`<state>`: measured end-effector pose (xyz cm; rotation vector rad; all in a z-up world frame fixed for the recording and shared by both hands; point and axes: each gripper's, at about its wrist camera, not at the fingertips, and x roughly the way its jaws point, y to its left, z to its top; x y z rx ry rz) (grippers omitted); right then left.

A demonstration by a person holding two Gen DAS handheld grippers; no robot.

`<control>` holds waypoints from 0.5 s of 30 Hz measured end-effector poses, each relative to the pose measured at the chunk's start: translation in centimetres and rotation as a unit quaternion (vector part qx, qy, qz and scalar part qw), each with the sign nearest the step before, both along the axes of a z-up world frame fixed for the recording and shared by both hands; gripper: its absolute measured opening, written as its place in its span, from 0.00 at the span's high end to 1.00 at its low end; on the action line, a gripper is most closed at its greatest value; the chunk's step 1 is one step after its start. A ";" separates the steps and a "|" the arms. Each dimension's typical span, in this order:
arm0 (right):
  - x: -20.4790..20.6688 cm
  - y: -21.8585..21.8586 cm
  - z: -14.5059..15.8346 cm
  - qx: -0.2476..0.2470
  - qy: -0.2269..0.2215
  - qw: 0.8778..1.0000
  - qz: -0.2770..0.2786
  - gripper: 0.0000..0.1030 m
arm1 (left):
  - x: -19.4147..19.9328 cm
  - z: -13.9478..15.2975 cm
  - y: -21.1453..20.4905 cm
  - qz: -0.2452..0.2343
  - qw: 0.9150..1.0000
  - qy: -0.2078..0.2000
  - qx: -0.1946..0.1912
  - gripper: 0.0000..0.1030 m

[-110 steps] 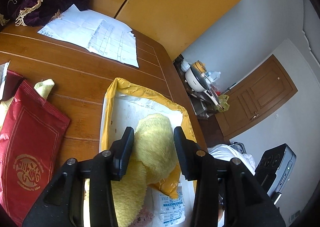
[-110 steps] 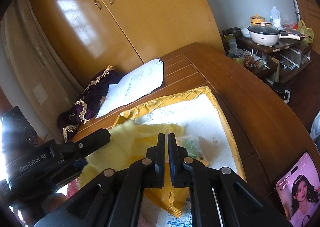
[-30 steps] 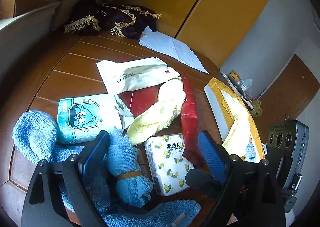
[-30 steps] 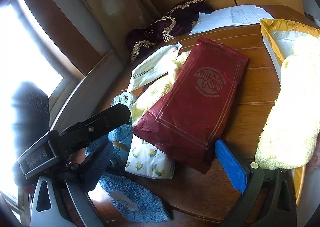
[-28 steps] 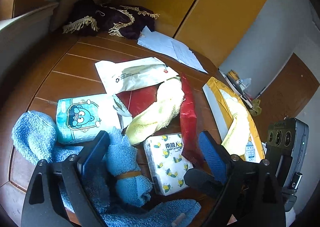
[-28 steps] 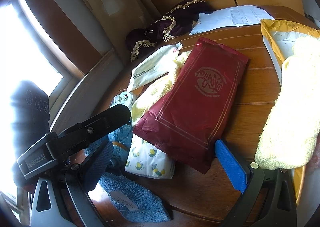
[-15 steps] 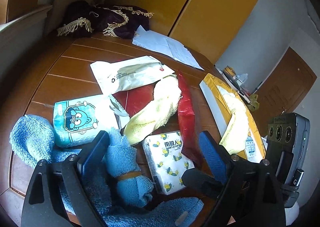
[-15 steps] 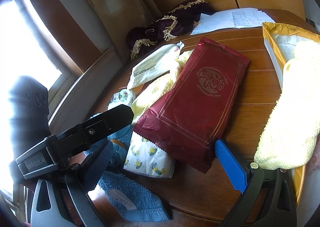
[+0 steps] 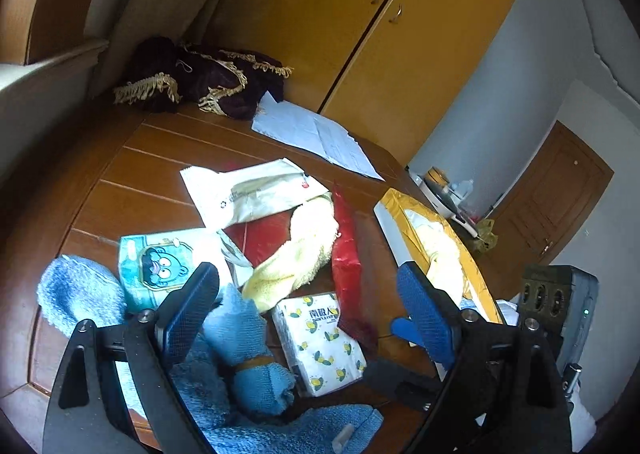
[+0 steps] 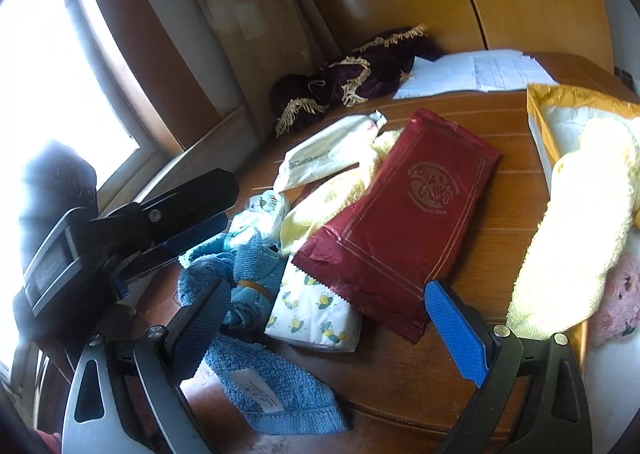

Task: Organize soft objects
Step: 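Withdraw both open tools from the tray back over the pile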

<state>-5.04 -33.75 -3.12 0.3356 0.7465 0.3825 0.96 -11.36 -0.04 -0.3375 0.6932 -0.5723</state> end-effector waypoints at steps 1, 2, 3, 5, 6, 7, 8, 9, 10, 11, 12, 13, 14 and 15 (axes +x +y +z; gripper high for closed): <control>-0.3 0.1 0.6 -0.006 -0.014 1.000 0.002 0.04 | 0.1 0.0 0.2 0.003 1.000 0.003 0.003 0.12; -0.5 0.2 1.2 -0.014 -0.026 1.000 0.001 0.04 | 0.3 -0.2 0.4 0.004 1.000 0.009 0.002 0.12; -0.6 0.1 1.8 -0.020 -0.035 0.999 -0.005 0.04 | 0.4 -0.4 0.6 0.005 1.000 0.014 0.001 0.12; -0.1 -0.1 2.5 -0.022 -0.037 0.999 -0.010 0.04 | 0.5 -0.6 0.9 0.013 1.000 0.014 0.005 0.12; 0.6 -0.5 2.6 -0.017 -0.028 0.999 -0.011 0.04 | 0.3 -0.5 1.0 0.016 1.000 0.008 0.006 0.12; 1.3 -0.8 2.5 -0.011 -0.018 1.000 -0.014 0.04 | 0.1 -0.4 1.1 0.018 1.000 0.001 0.006 0.12; 2.3 -1.2 2.4 -0.003 -0.004 1.000 -0.020 0.07 | 0.0 -0.2 1.2 0.021 1.000 -0.007 0.009 0.12; 3.3 -1.6 2.3 0.002 0.011 1.000 -0.028 0.09 | -0.2 0.0 1.3 0.025 0.999 -0.014 0.014 0.12; 4.2 -2.0 2.2 0.001 0.024 0.999 -0.040 0.10 | -0.4 0.2 1.4 0.031 0.999 -0.020 0.019 0.12; 5.4 -2.5 2.1 -0.005 0.039 0.997 -0.062 0.10 | -0.5 0.3 1.5 0.037 0.999 -0.025 0.023 0.12; 6.2 -3.0 1.9 -0.011 0.047 0.996 -0.076 0.11 | -0.6 0.4 1.7 0.040 0.999 -0.028 0.024 0.12; 7.1 -3.2 1.6 -0.018 0.058 0.994 -0.088 0.11 | -0.6 0.4 1.7 0.040 0.998 -0.029 0.023 0.12; 8.1 -3.4 1.2 -0.020 0.074 0.992 -0.096 0.14 | -0.6 0.4 1.8 0.037 0.999 -0.029 0.021 0.12; 8.6 -3.4 0.7 -0.020 0.084 0.992 -0.097 0.16 | -0.6 0.4 1.8 0.034 0.999 -0.029 0.019 0.12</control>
